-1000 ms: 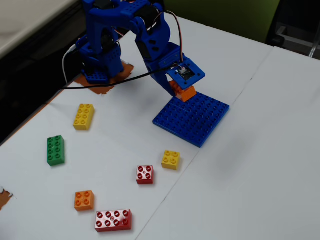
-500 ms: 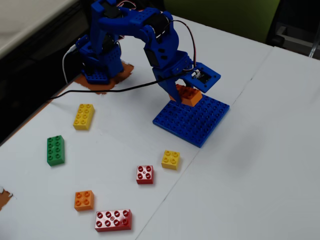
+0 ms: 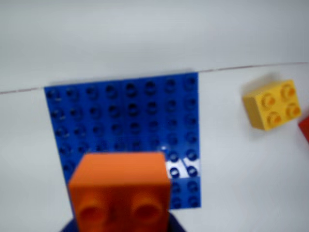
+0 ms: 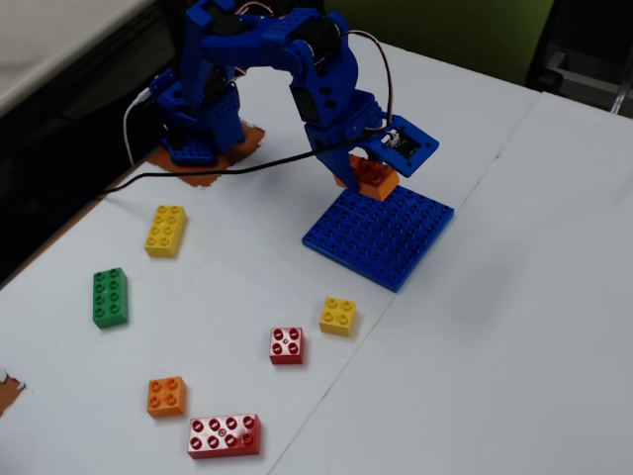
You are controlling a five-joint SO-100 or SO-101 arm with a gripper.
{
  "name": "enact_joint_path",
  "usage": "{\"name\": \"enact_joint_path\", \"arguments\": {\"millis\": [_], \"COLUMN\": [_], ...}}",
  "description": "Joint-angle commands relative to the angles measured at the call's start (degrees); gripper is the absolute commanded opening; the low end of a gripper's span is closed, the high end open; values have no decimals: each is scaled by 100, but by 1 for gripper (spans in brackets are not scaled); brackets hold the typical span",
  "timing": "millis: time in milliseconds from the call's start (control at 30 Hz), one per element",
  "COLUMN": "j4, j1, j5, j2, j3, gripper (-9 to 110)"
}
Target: Pick up the 2x4 orange block and go up the 8x8 blue block.
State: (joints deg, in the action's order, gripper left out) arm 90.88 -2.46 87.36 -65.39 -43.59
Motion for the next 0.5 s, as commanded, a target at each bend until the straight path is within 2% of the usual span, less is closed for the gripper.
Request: {"name": "enact_joint_path", "arguments": {"millis": [0, 467], "j4": [149, 229], "j1": [53, 18], "j5": [-70, -70], "j2": [-44, 264], "j3": [272, 835], "gripper": [0, 0]}}
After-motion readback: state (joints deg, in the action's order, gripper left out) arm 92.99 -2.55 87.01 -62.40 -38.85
